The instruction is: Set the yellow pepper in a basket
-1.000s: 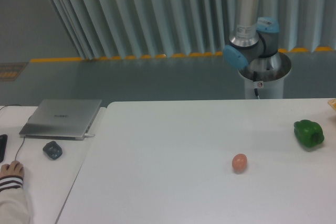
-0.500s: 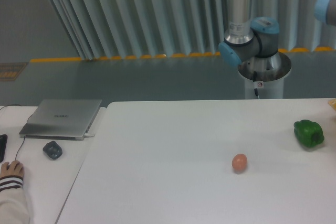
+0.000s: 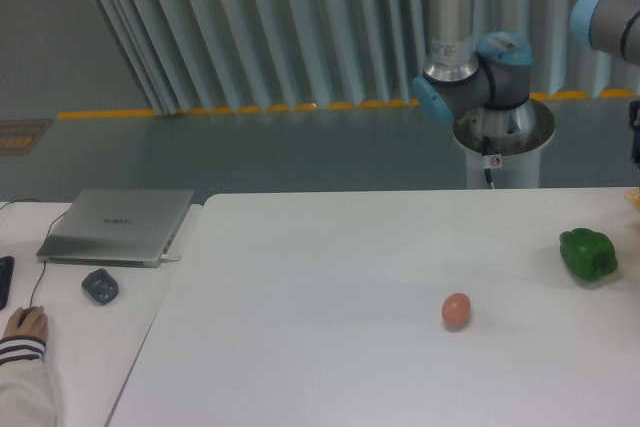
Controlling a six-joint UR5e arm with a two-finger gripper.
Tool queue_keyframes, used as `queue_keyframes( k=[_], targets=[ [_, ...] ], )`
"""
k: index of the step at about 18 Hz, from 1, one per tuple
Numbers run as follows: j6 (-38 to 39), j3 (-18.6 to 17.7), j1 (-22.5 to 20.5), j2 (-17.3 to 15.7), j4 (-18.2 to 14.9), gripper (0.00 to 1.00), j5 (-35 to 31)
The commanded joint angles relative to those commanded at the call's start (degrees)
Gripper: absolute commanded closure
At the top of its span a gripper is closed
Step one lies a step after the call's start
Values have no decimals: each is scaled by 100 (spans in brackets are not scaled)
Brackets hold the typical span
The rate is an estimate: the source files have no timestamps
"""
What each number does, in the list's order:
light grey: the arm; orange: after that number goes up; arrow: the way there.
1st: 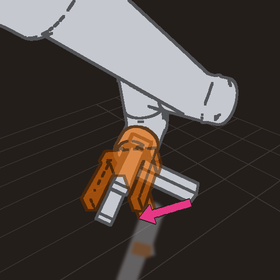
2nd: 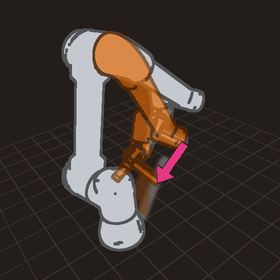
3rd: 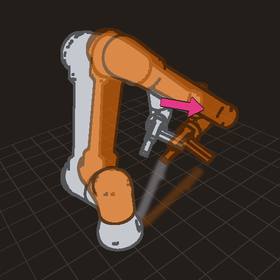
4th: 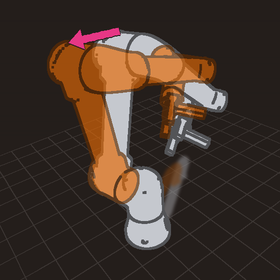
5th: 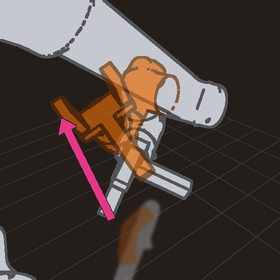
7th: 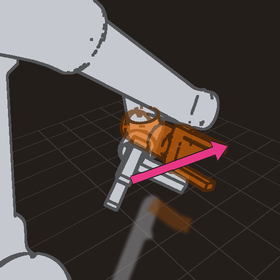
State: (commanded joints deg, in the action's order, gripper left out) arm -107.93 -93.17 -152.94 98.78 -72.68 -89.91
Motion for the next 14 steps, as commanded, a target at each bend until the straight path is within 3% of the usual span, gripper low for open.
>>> queue_keyframes(
  k=[14],
  targets=[
    [26,89,88,176,-106,0,0]
  ],
)
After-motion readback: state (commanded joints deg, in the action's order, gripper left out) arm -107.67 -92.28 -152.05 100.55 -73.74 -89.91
